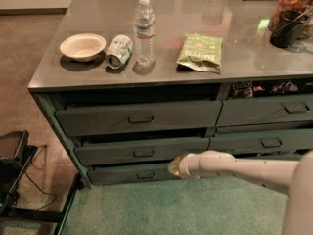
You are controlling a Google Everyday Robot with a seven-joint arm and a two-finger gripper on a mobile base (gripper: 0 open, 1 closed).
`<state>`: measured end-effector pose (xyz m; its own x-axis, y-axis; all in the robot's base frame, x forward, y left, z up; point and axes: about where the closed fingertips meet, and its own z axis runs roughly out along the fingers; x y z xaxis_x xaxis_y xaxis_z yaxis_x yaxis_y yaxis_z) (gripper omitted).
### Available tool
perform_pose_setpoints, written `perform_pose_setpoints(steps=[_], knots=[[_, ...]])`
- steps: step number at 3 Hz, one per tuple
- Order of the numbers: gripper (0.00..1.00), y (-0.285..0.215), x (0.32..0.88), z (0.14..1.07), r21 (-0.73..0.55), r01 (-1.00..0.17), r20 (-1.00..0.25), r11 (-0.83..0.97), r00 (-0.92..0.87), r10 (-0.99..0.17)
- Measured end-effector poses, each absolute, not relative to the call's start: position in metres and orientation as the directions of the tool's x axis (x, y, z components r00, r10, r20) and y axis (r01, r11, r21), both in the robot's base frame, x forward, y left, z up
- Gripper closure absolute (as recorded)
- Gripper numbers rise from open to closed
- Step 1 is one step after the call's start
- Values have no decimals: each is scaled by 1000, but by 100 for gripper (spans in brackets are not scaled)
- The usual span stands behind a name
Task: Close middle drawer
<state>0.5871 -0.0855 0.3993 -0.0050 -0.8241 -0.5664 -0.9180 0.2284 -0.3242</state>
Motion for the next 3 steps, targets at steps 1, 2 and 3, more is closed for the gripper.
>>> perform_pose_setpoints(steps=[1, 2, 3], knots=[[100, -82, 533, 425, -258, -944, -577, 205, -19, -817], [82, -81, 528, 425, -255, -947, -575, 198, -17, -818], [58, -81, 529, 425, -255, -946, -575, 198, -17, -818]])
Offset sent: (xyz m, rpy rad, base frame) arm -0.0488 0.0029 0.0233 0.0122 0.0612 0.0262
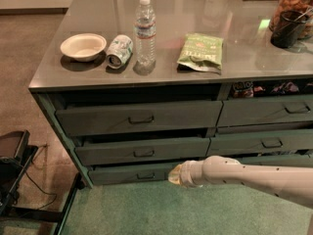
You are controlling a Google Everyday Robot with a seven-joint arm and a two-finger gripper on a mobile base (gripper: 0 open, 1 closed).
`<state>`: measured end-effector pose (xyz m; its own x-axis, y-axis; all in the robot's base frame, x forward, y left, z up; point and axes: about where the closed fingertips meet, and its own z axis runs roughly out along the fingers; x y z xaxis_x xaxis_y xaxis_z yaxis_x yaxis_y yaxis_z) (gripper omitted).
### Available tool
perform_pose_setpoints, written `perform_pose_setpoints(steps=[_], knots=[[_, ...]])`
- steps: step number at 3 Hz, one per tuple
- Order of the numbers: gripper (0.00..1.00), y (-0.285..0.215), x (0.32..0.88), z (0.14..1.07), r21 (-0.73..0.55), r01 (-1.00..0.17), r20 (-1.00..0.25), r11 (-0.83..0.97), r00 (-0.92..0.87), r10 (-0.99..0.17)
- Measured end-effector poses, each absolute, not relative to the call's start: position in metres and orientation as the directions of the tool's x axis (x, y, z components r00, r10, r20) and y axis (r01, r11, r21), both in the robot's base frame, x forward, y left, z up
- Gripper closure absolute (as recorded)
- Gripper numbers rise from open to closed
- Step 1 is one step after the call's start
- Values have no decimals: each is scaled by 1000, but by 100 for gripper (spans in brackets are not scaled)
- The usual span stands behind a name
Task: Close middle drawer
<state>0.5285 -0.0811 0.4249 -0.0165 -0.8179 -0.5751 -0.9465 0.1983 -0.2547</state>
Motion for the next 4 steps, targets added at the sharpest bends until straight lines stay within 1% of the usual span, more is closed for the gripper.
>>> perform_pose_setpoints(steps=[2, 3, 4], knots=[[12, -81, 529, 425, -255, -946, -575, 198, -17, -818], [0, -81, 528, 425, -254, -947, -575, 198, -16, -818], [0, -81, 528, 425, -254, -947, -575, 198, -16, -818]])
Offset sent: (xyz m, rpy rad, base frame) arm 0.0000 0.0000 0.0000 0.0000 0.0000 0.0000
